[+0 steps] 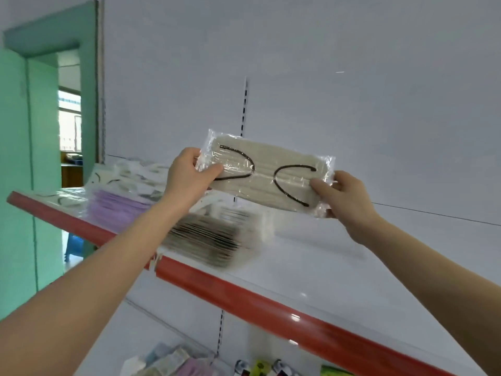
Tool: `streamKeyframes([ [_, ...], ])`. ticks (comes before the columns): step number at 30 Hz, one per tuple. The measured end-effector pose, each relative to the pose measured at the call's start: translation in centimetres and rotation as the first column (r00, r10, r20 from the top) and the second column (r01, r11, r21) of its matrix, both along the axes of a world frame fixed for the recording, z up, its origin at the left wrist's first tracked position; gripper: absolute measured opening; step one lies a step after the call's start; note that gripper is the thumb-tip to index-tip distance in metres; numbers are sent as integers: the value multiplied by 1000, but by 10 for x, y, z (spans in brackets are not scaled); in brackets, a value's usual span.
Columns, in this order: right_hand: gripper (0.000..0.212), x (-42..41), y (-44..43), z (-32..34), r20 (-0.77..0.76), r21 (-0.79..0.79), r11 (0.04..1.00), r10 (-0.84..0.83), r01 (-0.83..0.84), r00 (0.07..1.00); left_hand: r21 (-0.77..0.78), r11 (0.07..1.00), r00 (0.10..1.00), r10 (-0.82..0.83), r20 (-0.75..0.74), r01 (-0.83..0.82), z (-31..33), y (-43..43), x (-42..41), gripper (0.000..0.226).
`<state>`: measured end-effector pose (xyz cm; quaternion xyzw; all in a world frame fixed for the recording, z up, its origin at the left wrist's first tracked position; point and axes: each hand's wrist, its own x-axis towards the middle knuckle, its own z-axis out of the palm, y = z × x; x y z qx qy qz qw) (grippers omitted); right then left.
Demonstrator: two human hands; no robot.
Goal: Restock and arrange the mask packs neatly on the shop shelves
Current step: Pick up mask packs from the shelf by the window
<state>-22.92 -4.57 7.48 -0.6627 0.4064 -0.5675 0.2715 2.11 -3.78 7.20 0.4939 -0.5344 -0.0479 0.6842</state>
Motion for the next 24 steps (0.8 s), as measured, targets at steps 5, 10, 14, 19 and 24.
streamKeyframes([
  [5,23,58,-40,4,109,143,989,-40,24,993,84,996,1000,-4,-4,4,12,-49,49,52],
  [10,21,89,-65,-21,76,285,958,-39,16,996,318,948,998,10,66,-31,-10,-82,79,55],
  [14,22,100,-73,-41,-72,375,925,-39,63,997,469,881,983,-27,184,-64,-31,-97,93,36],
  [19,27,101,-74,-53,-217,509,858,52,67,975,619,783,959,-126,253,-60,-44,-111,104,10],
  [24,22,100,-77,-54,-300,577,806,62,129,952,710,697,941,-170,292,-95,-46,-113,104,25],
])
